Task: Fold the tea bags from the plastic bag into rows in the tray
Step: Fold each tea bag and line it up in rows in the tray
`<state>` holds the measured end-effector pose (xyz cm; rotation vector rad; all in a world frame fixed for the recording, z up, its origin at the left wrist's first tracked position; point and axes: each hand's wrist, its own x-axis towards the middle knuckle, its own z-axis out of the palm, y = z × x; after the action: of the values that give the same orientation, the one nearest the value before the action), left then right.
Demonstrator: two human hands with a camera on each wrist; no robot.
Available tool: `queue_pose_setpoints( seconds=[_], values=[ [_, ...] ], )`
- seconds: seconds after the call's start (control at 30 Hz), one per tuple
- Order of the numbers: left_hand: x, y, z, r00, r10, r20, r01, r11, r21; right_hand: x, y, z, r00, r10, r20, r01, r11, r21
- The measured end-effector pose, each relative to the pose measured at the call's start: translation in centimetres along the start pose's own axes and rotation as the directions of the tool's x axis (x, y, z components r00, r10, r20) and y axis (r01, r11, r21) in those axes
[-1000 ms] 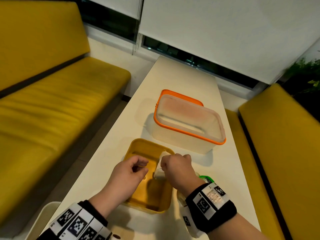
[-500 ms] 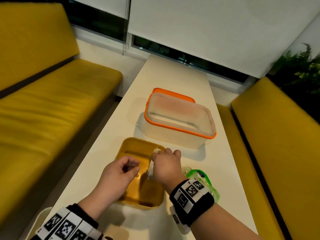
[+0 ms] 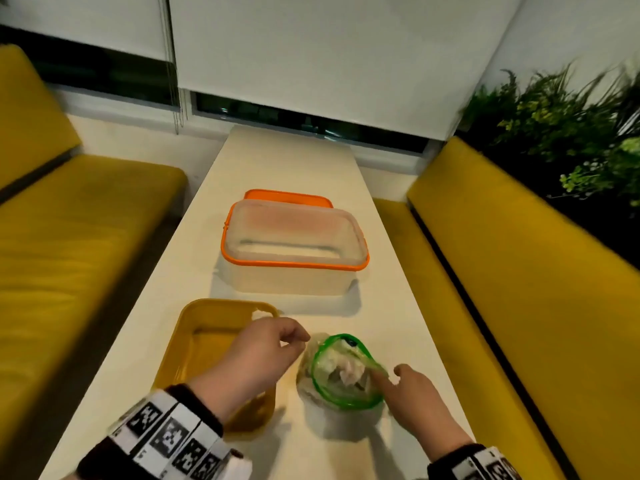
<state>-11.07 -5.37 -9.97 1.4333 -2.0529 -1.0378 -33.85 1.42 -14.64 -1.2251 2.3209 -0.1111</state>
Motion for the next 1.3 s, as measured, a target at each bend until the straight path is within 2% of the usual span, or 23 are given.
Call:
queue_pose_setpoints(
  seconds=[0.03,0.1,0.23,0.37,0.43,0.53,0.6,0.63,0.67,0.7,0.77,0.8,0.83,0.93,1.0,1.03,1.17,1.3],
  values=[
    [1.0,0.8,0.8,1.0,0.021,0.017,-0.022,0.997,0.074,0.1,0.0,0.5,0.999,0.019,0.046,-0.022,0.998,0.057],
    [2.7,2.3,2.5,0.996,0.027,0.085,-0.044,0.979,0.201,0.1,-0.2,1.0,0.995,0.044,0.09,-0.069,0.955,0.287],
    [4.4,2.9,5.1,0.954,-0.089,0.285,-0.035,0.916,0.401,0.0,-0.4,0.7,0.992,0.069,0.106,-0.121,0.755,0.644],
    [4.1,2.6,6.3,0.942,-0.118,0.313,-0.026,0.908,0.419,-0.1,-0.3,-0.1,0.982,0.09,0.168,-0.19,0.466,0.864],
    [3.6,2.3,6.5,0.942,-0.138,0.306,0.008,0.921,0.39,0.1,-0.2,-0.3,0.962,0.087,0.26,-0.274,0.283,0.919],
    [3.1,2.1,6.6,0.937,-0.175,0.303,0.059,0.932,0.358,0.4,0.0,-0.5,0.893,-0.039,0.448,-0.449,-0.046,0.892],
    [2.8,1.9,6.5,0.935,-0.18,0.305,0.072,0.94,0.334,0.6,0.0,-0.1,0.881,-0.074,0.467,-0.473,-0.129,0.872],
    [2.7,2.0,6.4,0.934,-0.179,0.31,0.071,0.941,0.33,0.8,0.0,0.3,0.897,-0.053,0.44,-0.443,-0.088,0.892],
    [2.5,2.0,6.2,0.93,-0.177,0.321,0.067,0.942,0.328,1.0,0.0,0.7,0.929,-0.006,0.37,-0.37,0.023,0.929],
    [2.4,2.0,6.0,0.924,-0.176,0.339,0.061,0.945,0.323,1.1,0.2,1.0,0.966,0.035,0.255,-0.257,0.205,0.944],
    [2.1,2.1,5.8,0.902,-0.185,0.391,0.06,0.949,0.31,0.9,0.8,1.0,0.999,-0.011,0.032,-0.021,0.557,0.83],
    [1.9,2.1,5.7,0.891,-0.192,0.413,0.058,0.947,0.315,0.7,1.1,0.7,0.997,-0.067,-0.026,0.064,0.67,0.74],
    [1.7,2.1,5.8,0.881,-0.198,0.429,0.049,0.941,0.335,0.5,1.5,0.4,0.991,-0.121,-0.058,0.129,0.738,0.663],
    [1.6,2.1,6.3,0.87,-0.197,0.452,-0.019,0.902,0.432,0.4,2.3,-0.8,0.963,-0.253,-0.096,0.27,0.873,0.406],
    [1.8,1.9,6.9,0.869,-0.2,0.453,-0.049,0.876,0.479,0.6,2.4,-0.8,0.944,-0.317,-0.096,0.33,0.919,0.215],
    [2.0,1.7,7.2,0.867,-0.202,0.456,-0.067,0.86,0.507,0.7,2.2,-0.6,0.941,-0.324,-0.098,0.336,0.929,0.157],
    [2.5,1.3,8.0,0.861,-0.208,0.465,-0.124,0.799,0.588,1.0,2.2,0.8,0.955,-0.28,-0.094,0.289,0.951,0.106],
    [2.5,0.8,8.8,0.865,-0.181,0.467,-0.162,0.781,0.602,1.1,1.9,1.9,0.951,-0.296,-0.088,0.291,0.955,-0.062]
  ],
)
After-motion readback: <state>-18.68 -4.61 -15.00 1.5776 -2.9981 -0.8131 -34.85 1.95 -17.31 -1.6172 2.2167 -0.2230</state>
